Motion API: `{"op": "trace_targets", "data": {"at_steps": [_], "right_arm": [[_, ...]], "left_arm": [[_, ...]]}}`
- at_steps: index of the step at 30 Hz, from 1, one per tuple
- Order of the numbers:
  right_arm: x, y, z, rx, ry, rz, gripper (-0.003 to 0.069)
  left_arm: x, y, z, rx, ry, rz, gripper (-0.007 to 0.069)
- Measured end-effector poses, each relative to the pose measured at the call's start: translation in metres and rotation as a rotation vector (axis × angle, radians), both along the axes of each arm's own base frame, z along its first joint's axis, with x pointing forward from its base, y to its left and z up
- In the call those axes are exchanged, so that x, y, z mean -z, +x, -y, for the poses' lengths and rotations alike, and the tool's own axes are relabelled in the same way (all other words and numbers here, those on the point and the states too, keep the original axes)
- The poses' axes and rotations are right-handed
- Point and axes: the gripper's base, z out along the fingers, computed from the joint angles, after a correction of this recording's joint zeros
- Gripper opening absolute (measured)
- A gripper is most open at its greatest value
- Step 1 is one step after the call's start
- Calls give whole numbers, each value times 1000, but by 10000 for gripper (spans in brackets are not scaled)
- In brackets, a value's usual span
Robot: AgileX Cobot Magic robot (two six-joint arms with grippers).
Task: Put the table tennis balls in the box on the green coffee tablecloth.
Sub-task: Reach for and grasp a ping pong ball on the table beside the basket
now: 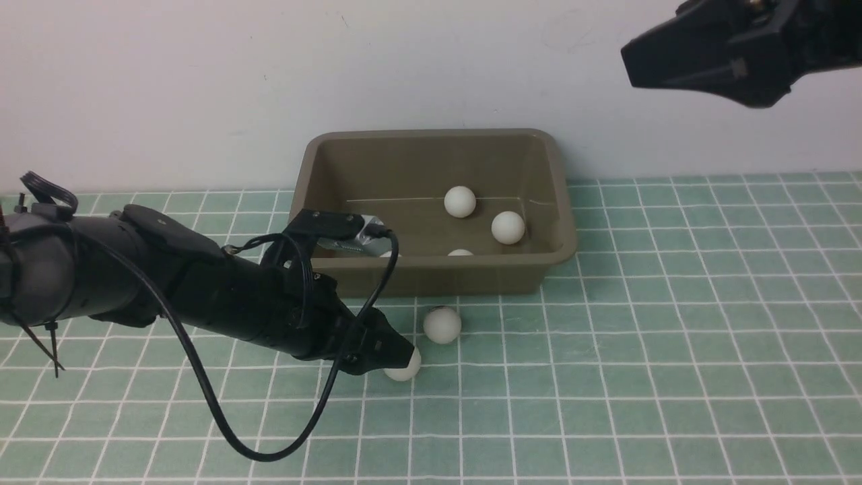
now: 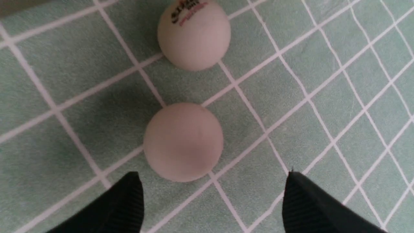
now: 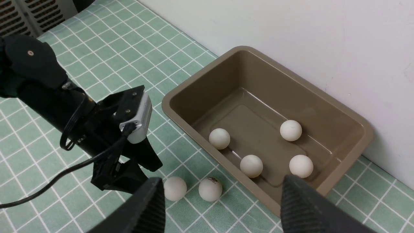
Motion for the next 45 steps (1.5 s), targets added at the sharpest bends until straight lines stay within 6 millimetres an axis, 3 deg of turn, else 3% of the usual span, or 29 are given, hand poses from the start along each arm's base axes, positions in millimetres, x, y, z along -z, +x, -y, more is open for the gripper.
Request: {"op": "trace_targets", "data": {"at_steps": [9, 27, 29, 35, 37, 41, 45], "right_arm": [[1, -1, -1, -12, 1, -14, 440], [1, -2, -1, -32, -16, -11, 440], [2, -3, -1, -35, -26, -19, 440], [4, -2, 2, -23, -68, -11, 440], [4, -2, 2, -22, -70, -10, 440], [4, -2, 2, -23, -69, -10, 440], [4, -2, 2, -23, -69, -10, 440]], "left_arm": [[11, -7, 41, 12, 128, 115, 489], [9, -8, 50, -38, 133, 140, 489], [2, -11, 51, -13, 102, 130, 489], [-84, -31, 32, -15, -17, 279, 489], [-103, -37, 27, -35, -43, 320, 489], [-113, -50, 35, -7, -75, 304, 475], [-89, -51, 59, 18, -5, 269, 439]]}}
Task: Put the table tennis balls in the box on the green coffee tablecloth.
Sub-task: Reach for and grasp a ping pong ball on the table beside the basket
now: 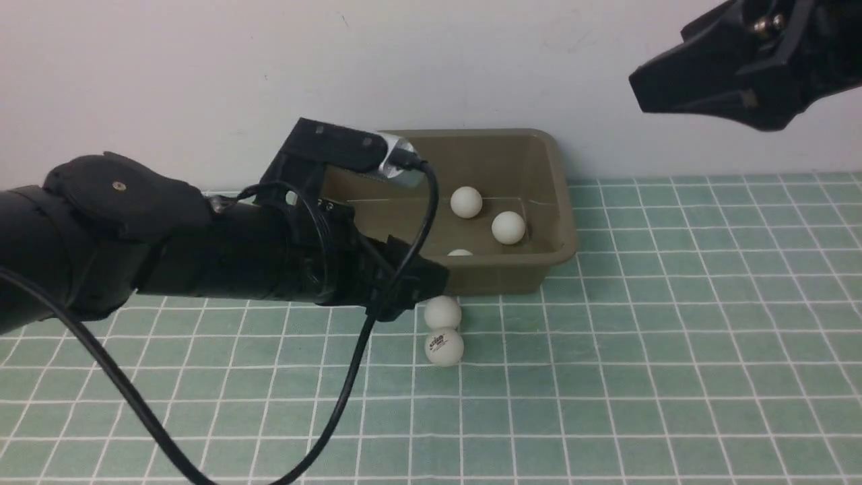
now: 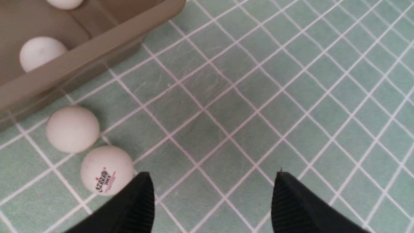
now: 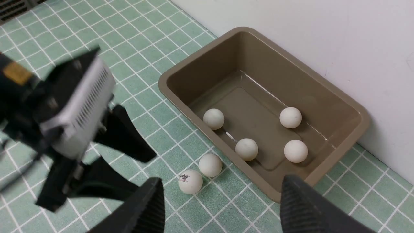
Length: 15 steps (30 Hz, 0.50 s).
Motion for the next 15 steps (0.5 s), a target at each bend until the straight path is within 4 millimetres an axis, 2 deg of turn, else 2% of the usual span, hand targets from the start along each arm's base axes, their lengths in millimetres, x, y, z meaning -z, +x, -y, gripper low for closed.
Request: {"op": "trace_targets", "data": {"at_steps": [12, 15], "right_arm": [[0, -1, -1, -6, 15, -7, 440], [0, -1, -2, -12, 22, -15, 440]], "left_arm": [[56, 39, 13, -83, 113, -35, 436], [67, 42, 14, -86, 131, -57, 436]]}}
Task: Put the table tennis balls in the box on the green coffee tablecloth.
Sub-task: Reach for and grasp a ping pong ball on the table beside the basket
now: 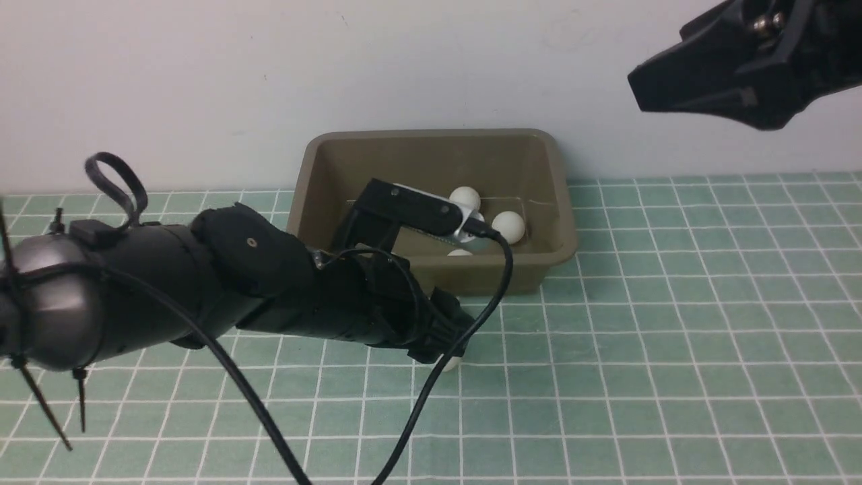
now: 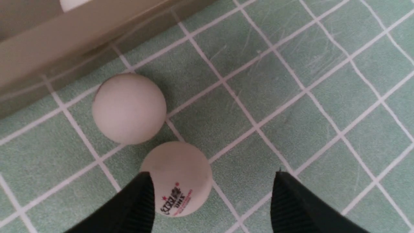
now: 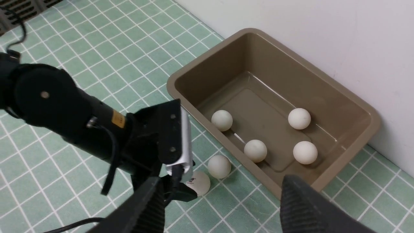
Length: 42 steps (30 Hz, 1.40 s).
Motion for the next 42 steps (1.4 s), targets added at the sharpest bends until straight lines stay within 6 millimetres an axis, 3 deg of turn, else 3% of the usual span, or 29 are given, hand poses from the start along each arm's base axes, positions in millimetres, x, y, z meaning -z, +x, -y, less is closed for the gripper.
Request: {"op": "trace_targets", "data": {"at_steps": [22, 28, 35, 38, 40, 42], "right_arm": [[0, -1, -1, -10, 17, -13, 440], [0, -1, -1, -11, 18, -12, 440], [-1, -1, -2, -13, 23, -14, 440], [-1, -1, -2, -13, 23, -14, 440], [-1, -1, -2, -13, 23, -14, 440], [-1, -1, -2, -13, 23, -14, 440]], "left_arm": [[32, 13, 2, -37, 57, -20, 418], [33, 12, 2, -32, 57, -24, 276], [31, 8, 4, 18, 54, -44, 251], [20, 3, 6, 61, 29, -58, 106], [11, -1, 6, 80, 14, -57, 53], [-12, -6, 5, 99, -17, -9, 12]]}}
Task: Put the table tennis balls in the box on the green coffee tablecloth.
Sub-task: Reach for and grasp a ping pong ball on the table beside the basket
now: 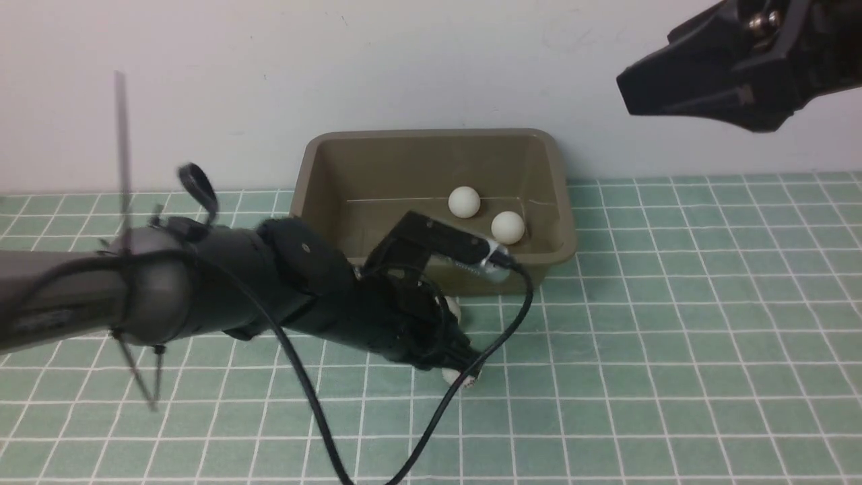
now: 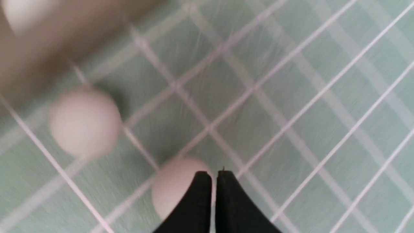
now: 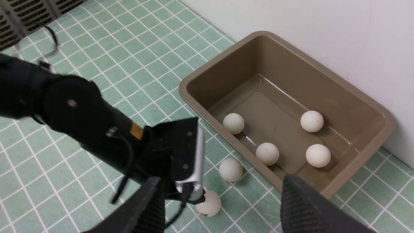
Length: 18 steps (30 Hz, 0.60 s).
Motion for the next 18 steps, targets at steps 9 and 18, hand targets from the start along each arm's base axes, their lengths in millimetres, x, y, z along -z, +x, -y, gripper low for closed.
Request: {"op": "trace_targets", "data": {"at_steps": [9, 18], "right_arm": [[0, 0, 0, 0, 1, 0, 440], [0, 1, 0, 6, -3, 8, 440]], "left_arm": [[-69, -8, -16, -17, -50, 267, -4], [-62, -20, -18, 140, -1, 162, 79]]}}
